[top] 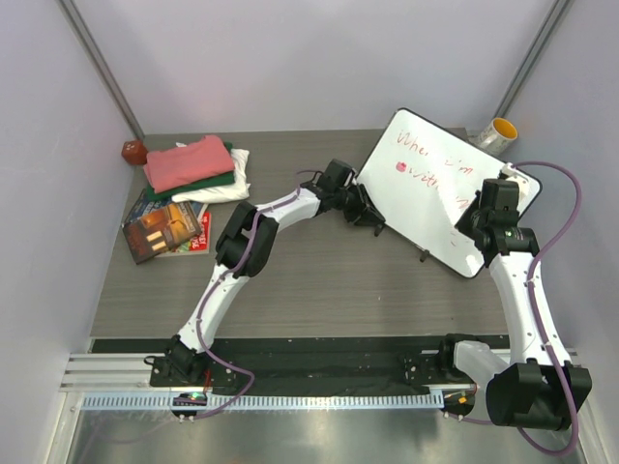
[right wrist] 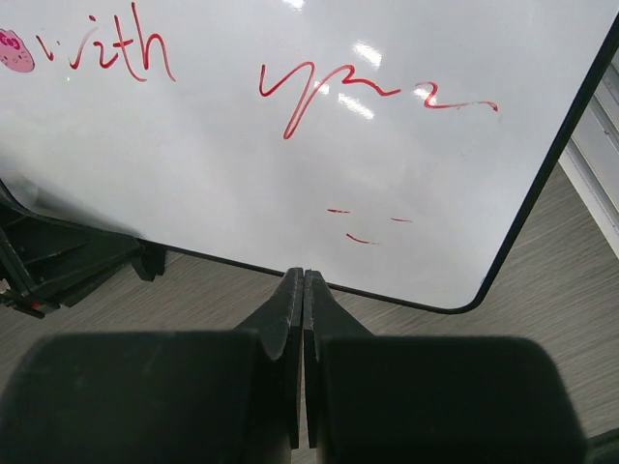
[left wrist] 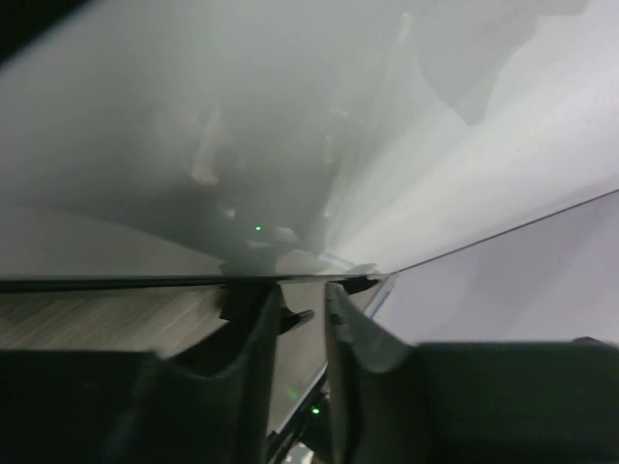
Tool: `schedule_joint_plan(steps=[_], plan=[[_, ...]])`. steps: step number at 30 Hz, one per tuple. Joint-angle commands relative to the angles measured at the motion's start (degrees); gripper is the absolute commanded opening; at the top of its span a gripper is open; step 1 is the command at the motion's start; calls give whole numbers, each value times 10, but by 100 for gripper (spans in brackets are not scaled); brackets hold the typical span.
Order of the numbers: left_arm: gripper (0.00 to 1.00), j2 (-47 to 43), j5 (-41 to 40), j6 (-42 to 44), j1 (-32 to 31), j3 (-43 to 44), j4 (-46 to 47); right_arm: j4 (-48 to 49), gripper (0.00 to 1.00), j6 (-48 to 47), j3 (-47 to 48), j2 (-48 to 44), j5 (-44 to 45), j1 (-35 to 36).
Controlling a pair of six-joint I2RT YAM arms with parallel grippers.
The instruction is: Fold and stack the t-shirts
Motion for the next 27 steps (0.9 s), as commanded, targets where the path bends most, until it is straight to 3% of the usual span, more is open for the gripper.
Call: schedule_joint_plan(steps=[1, 2, 6, 9, 17, 27], plan=[[33, -1, 65, 2, -27, -11, -61, 4, 4, -3, 4, -19, 1, -2], [34, -2, 64, 2, -24, -11, -62, 4, 4, -2, 3, -21, 0, -2], [53, -11, 67, 3, -13, -17, -64, 1, 4, -2, 0, -24, -4, -2], [57, -23, 58, 15, -1, -15, -82, 2, 4, -1, -3, -22, -23, -2], [58, -36, 39, 69, 31, 2, -163, 19, 5, -1, -21, -13, -97, 0], [59, -51, 22, 91, 45, 9, -197, 31, 8, -7, -38, 28, -204, 28]])
